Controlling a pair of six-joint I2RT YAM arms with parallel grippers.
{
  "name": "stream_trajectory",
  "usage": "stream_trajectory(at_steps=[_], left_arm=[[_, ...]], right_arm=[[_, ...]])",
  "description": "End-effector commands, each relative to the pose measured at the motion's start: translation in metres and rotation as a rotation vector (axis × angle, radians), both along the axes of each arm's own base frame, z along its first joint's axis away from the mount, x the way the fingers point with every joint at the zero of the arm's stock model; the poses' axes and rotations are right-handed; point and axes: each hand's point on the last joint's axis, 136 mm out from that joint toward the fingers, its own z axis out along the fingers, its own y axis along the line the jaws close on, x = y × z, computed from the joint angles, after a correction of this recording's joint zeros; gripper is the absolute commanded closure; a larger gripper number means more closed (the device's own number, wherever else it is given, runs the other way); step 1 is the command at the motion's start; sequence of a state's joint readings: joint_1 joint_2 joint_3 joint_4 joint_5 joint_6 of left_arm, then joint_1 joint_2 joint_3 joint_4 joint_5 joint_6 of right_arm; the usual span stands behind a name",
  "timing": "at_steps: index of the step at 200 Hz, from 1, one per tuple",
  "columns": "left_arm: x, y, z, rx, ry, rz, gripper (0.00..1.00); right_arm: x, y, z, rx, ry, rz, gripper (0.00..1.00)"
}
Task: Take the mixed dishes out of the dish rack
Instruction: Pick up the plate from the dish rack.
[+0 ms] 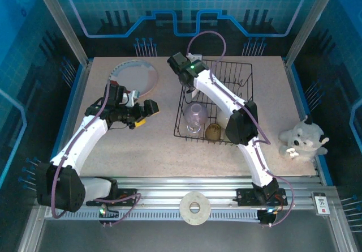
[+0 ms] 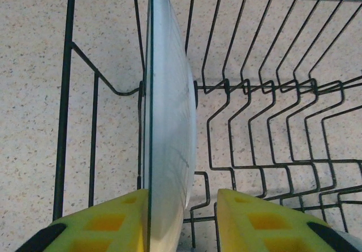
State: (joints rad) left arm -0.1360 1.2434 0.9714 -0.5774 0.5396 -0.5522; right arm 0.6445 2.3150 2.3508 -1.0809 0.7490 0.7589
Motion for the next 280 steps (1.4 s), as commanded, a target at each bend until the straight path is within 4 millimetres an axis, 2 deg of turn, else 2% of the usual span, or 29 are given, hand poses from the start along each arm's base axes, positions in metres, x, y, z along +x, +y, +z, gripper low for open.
stream_trajectory(at_steps=[1,30,69,118,150,205,223,260,280], left_arm=[[-0.004,-0.005,0.004,-0.026,-0.001,-0.007,0.01],[-0.003,-0.006,0.004,-0.033,0.000,-0.006,0.01],[-0.004,-0.008,0.006,-0.038,-0.008,-0.015,0.01],[-0.003,-0.017,0.032,-0.107,-0.097,-0.053,0.01],[-0.003,-0.021,0.045,-0.134,-0.137,-0.069,0.01],[-0.003,-0.021,0.040,-0.138,-0.118,-0.060,0.01],[-0.002,-0.021,0.039,-0.135,-0.117,-0.057,0.01],[-0.001,-0.021,0.038,-0.134,-0.116,-0.053,0.01],[-0.001,-0.020,0.036,-0.126,-0.108,-0.054,0.01]], right_arm=[[-0.003,-0.027,0.007,0.025,0.024,-0.067,0.64],[-0.004,-0.030,0.002,0.043,0.049,-0.079,0.67],[-0.003,-0.027,-0.005,0.079,0.075,-0.076,0.82],[-0.001,-0.028,-0.003,0.094,0.086,-0.071,1.00],[0.000,-0.027,0.007,0.100,0.074,-0.062,1.00],[-0.002,-0.031,0.030,0.047,0.020,-0.050,1.00],[-0.002,-0.030,0.032,0.033,0.011,-0.044,1.00],[-0.004,-0.025,0.025,-0.031,0.024,-0.025,1.00],[-0.007,-0.024,0.030,-0.077,0.007,-0.019,1.00]])
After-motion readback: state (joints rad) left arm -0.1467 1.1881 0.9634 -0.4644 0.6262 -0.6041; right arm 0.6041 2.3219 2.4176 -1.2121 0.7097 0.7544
